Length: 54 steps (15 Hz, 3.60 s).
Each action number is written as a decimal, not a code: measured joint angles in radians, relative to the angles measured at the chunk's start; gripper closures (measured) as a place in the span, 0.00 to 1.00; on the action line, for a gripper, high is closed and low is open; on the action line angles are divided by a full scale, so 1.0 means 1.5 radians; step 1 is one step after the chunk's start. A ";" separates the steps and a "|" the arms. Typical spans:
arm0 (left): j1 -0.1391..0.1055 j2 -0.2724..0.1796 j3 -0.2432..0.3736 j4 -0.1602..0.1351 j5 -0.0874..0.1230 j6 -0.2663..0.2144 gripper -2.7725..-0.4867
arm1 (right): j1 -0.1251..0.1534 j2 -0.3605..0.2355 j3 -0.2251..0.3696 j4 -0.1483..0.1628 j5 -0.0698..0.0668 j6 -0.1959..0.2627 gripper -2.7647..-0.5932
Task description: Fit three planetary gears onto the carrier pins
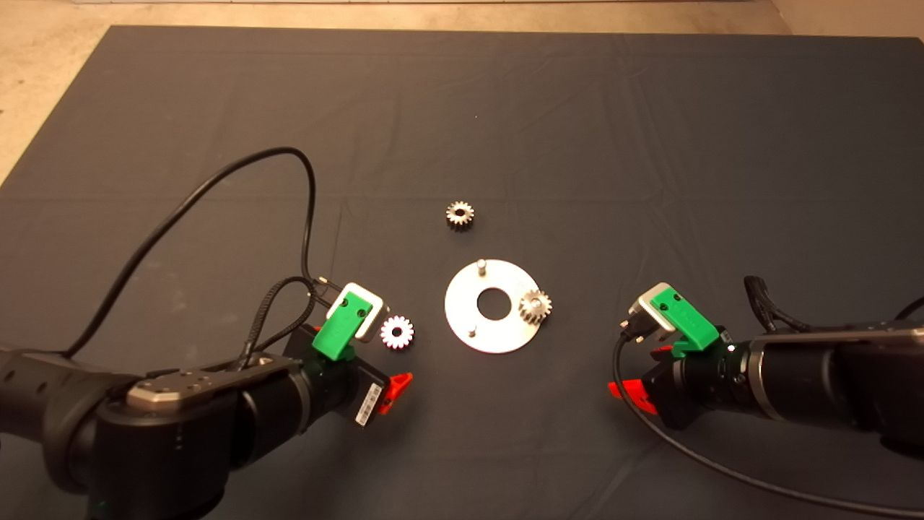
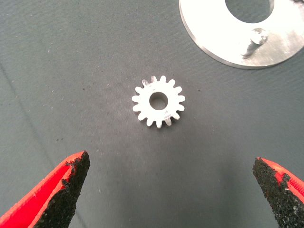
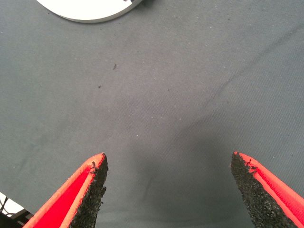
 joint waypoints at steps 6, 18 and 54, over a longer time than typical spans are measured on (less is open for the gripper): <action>0.010 0.019 -0.024 0.030 0.000 0.005 0.13 | -0.002 -0.003 0.001 -0.002 0.001 -0.001 0.39; 0.032 0.036 -0.096 0.064 0.000 0.008 0.13 | -0.004 -0.026 0.002 -0.004 -0.001 -0.003 0.39; 0.054 0.059 -0.148 0.092 -0.023 0.008 0.56 | -0.006 -0.035 0.003 -0.004 -0.001 -0.003 0.39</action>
